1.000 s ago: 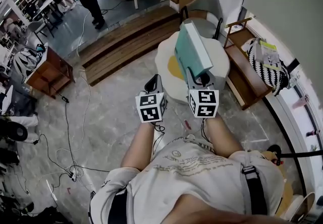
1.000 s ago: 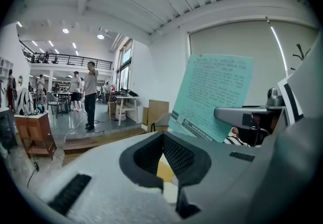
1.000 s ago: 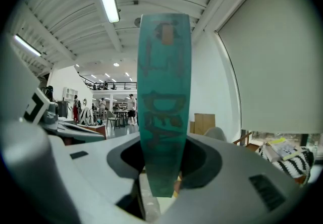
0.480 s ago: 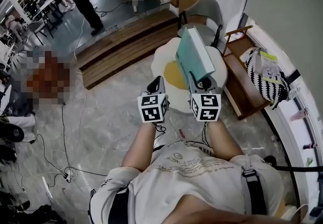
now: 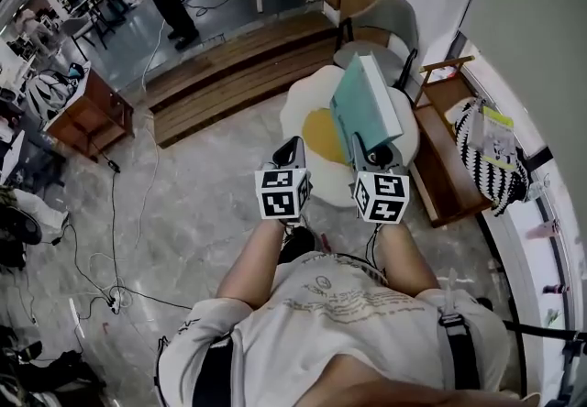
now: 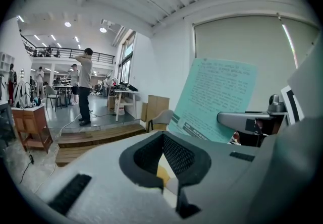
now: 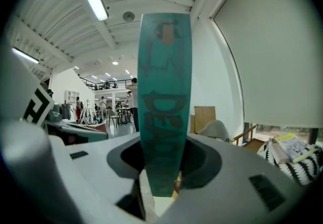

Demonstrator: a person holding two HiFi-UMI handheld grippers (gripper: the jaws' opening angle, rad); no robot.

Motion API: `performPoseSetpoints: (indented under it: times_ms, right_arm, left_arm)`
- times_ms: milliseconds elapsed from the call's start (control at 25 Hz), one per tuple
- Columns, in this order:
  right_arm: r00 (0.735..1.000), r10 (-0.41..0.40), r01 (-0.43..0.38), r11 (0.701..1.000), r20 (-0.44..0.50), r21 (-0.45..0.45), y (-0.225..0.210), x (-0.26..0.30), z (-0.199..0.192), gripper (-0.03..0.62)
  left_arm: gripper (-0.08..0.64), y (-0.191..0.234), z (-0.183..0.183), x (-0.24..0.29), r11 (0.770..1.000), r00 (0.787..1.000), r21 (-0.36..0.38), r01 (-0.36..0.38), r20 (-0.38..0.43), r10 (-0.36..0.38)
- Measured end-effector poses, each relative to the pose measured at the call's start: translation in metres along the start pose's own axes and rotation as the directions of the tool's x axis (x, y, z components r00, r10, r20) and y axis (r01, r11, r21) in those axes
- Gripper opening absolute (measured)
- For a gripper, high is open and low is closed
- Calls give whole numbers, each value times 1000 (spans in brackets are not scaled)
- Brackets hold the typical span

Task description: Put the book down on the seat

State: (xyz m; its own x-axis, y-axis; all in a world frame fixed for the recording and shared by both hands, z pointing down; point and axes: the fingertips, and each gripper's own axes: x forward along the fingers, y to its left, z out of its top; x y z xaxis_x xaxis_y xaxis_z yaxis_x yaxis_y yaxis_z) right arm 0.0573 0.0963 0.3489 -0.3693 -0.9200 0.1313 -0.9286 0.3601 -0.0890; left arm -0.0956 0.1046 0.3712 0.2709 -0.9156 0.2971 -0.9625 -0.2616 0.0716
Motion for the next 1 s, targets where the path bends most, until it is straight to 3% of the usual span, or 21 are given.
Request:
performPoseSetpoints:
  times_ms: [440, 1000]
  right_arm:
    - [1000, 7, -7, 1000, 15, -20, -1, 38, 10, 164]
    - [1000, -11, 10, 999, -4, -46, -4, 150, 28, 163]
  left_arm:
    - [20, 19, 11, 31, 1000, 1000, 11, 7, 6, -7]
    - [20, 77, 45, 125, 999, 999, -7, 45, 8, -45]
